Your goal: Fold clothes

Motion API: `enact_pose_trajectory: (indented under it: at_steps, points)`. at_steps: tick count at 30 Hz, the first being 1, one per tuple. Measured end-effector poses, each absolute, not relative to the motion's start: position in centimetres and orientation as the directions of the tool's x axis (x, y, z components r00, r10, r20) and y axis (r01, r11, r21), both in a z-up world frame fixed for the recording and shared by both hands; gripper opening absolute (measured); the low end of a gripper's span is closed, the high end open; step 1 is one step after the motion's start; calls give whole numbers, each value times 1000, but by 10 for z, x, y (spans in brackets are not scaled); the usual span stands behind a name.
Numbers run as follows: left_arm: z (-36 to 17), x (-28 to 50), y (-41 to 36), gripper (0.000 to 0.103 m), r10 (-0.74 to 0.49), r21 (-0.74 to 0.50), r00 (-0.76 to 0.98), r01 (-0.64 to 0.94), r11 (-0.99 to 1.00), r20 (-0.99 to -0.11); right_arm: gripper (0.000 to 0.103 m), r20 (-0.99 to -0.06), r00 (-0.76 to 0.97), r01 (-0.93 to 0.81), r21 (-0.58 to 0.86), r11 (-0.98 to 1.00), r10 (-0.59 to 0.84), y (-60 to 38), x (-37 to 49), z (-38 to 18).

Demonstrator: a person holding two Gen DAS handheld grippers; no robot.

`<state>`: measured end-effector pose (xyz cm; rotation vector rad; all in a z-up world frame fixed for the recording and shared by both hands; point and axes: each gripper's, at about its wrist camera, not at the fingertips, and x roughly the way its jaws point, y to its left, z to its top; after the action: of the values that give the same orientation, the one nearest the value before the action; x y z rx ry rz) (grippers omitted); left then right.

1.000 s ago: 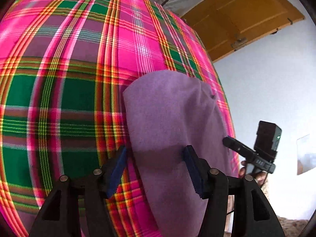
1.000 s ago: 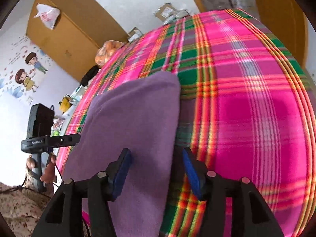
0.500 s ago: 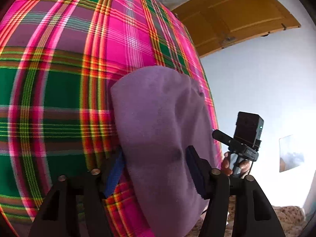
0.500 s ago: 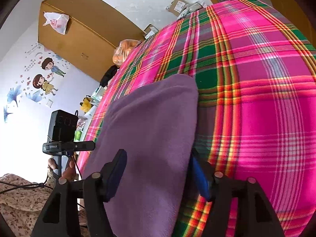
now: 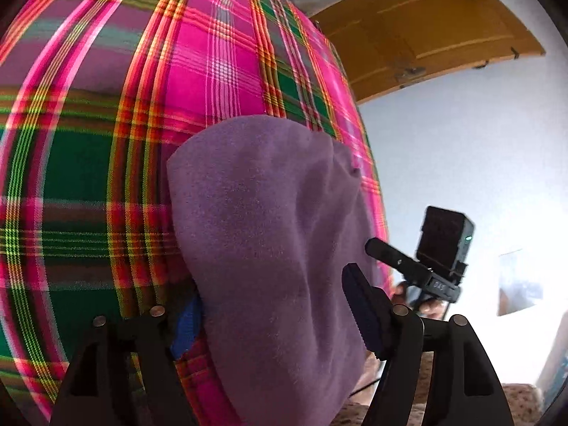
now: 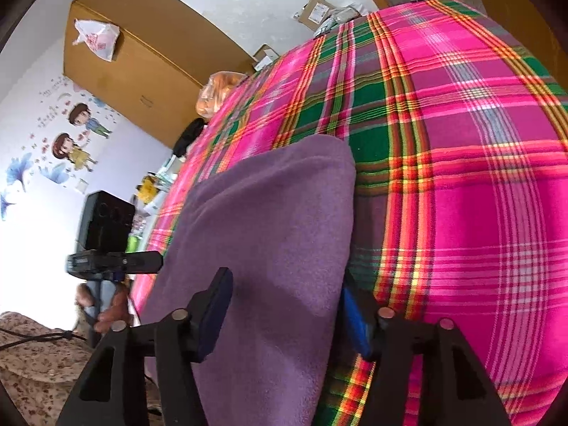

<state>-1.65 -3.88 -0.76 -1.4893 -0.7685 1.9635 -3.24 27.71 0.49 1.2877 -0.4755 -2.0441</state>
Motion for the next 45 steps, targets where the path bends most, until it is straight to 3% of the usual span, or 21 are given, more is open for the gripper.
enact_pose_trajectory:
  at_steps: [4,7,15,19,24,45]
  points:
    - [-1,-11,-33,57,647,-641,-260,-120,-758,-717,43,-671,-313,321,592,-739,-673,277,-33,4]
    - [-4,-6,-43,52,632,-628,-278,-115,-769,-723,41,-699,-333,317,549,-773,-633,271,-31,7]
    - [5,1,-28,47,521,-505,-333,-141,-852,-786,32,-779,-431,333,332,-882,-456,244,-15,19]
    - [11,5,-26,46,497,-478,-347,-146,-866,-795,24,-787,-496,332,218,-918,-366,232,-3,28]
    - [13,10,-26,45,484,-462,-353,-151,-874,-801,22,-783,-537,312,161,-936,-313,226,5,33]
    - [35,-7,-54,42,395,-385,-424,-112,-916,-815,21,-740,-563,308,227,-924,-369,186,-7,57]
